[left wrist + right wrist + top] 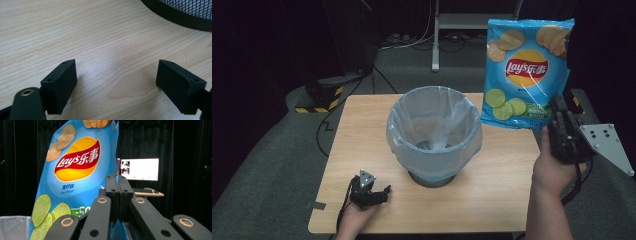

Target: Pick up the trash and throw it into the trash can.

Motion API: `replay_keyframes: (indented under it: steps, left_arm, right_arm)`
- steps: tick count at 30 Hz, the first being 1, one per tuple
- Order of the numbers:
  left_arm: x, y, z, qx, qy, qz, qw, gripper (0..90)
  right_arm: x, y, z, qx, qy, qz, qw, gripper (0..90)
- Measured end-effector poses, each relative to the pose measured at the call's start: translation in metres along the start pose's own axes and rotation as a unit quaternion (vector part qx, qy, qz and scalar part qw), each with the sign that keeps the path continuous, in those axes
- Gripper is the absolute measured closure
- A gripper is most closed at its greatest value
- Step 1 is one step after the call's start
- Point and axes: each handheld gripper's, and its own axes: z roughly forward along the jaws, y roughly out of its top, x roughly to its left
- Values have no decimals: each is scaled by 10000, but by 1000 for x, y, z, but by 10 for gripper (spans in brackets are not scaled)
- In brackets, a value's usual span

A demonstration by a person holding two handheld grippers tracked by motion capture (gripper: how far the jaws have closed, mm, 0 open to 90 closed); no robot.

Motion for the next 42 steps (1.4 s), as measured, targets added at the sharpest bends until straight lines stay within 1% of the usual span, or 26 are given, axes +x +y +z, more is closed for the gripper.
replay_keyframes:
  steps: [3, 6, 11, 16, 22, 26, 29, 35, 42]
  left_arm:
    - [0, 0, 0, 0, -2, -2, 10000, 170]
    - [0, 0, 0, -1, 1, -2, 10000, 171]
    - [0, 0, 0, 3, -9, -3, 10000, 171]
    - [0, 0, 0, 1, -8, -4, 10000, 171]
    - [0, 0, 0, -5, -7, 2, 10000, 173]
    - [0, 0, -1, -5, -16, -4, 10000, 178]
    - [0, 0, -1, -6, -19, -2, 10000, 181]
    - [0, 0, -1, -7, -19, -3, 10000, 181]
    - [0, 0, -1, -4, -19, -8, 10000, 181]
  right_arm:
    - [7, 4, 3, -46, 88, -8, 10000, 896]
    - [15, 4, 7, -29, 179, -20, 9998, 896]
    - [34, 3, 15, 6, 411, -82, 9991, 896]
    - [57, 1, 24, 73, 693, -41, 9976, 896]
    - [90, -5, 33, 158, 1081, 0, 9940, 895]
    - [113, -8, 37, 196, 1339, -55, 9908, 894]
    - [126, -11, 38, 247, 1495, -120, 9884, 894]
    - [140, -16, 39, 354, 1690, -235, 9847, 893]
    - [146, -21, 41, 442, 1820, -241, 9820, 891]
